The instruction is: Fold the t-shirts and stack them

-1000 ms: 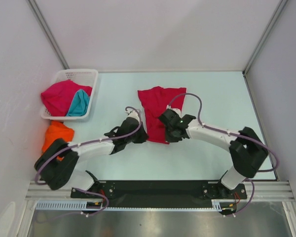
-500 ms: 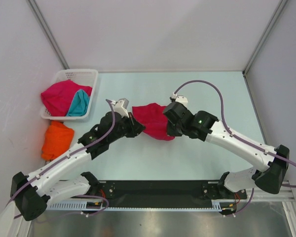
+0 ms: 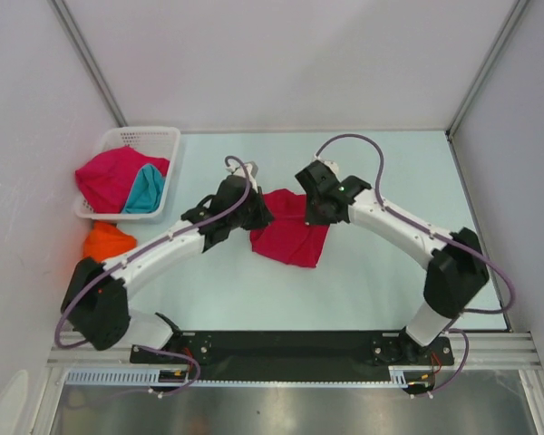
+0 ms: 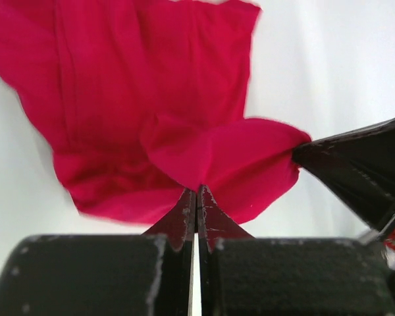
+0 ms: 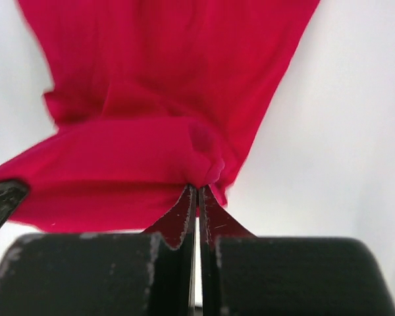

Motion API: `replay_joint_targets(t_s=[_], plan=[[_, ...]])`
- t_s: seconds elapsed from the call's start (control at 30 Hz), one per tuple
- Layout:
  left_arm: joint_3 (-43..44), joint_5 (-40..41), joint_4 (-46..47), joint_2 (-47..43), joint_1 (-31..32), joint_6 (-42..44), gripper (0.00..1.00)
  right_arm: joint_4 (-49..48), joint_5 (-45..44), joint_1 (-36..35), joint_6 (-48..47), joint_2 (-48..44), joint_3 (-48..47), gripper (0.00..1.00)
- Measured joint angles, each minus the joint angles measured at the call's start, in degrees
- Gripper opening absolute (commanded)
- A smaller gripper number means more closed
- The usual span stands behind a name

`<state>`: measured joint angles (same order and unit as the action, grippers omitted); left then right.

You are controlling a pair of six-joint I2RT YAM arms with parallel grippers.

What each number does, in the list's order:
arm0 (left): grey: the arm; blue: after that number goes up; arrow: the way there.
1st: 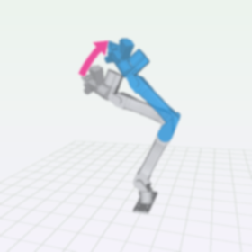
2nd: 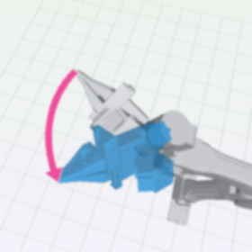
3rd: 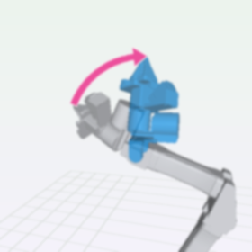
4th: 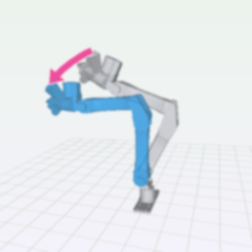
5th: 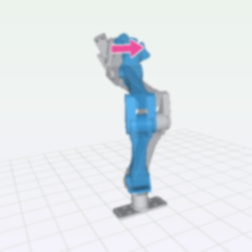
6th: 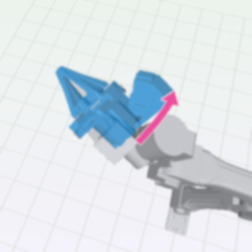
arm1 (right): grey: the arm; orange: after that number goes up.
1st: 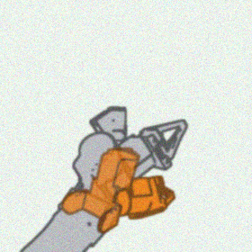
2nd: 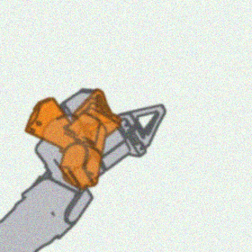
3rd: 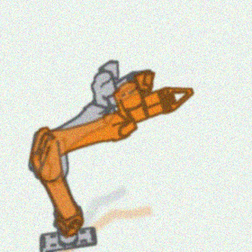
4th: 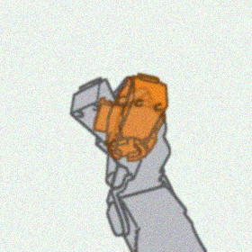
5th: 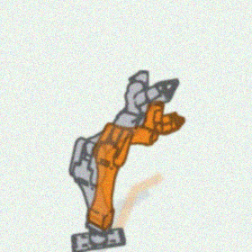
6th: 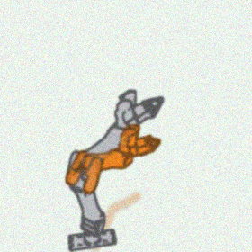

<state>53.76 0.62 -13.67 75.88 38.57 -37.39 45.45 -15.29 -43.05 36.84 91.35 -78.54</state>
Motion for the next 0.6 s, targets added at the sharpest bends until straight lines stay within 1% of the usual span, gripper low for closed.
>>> replay_joint_targets(t_s=[0.13,0.23,0.37,0.43,0.53,0.57,0.6], plan=[[7.8,-0.3,0.6,9.7,-3.7,2.1,0.00,-1.4,1.9,4.8,-3.3,9.9,-7.5,0.00],[13.1,-0.3,0.3,15.6,-5.6,3.3,0.00,-1.5,2.7,7.1,-5.2,15.5,-13.1,0.00],[19.5,-0.3,-0.6,22.2,-7.5,4.0,0.01,-0.9,2.8,9.2,-7.0,20.6,-20.0,0.00],[22.1,-0.2,-1.2,24.9,-8.2,4.4,0.04,-0.7,2.7,10.0,-7.5,21.8,-22.4,0.00],[25.5,0.3,-2.2,28.3,-8.8,4.6,0.17,-0.1,2.7,11.1,-8.1,22.9,-24.7,0.00],[26.4,0.4,-2.8,29.3,-8.9,4.7,0.33,0.2,2.7,11.3,-8.2,23.3,-25.5,0.00],[27.3,0.6,-3.3,30.1,-8.9,4.9,0.37,0.3,2.6,11.6,-8.3,23.6,-26.1,0.00]])
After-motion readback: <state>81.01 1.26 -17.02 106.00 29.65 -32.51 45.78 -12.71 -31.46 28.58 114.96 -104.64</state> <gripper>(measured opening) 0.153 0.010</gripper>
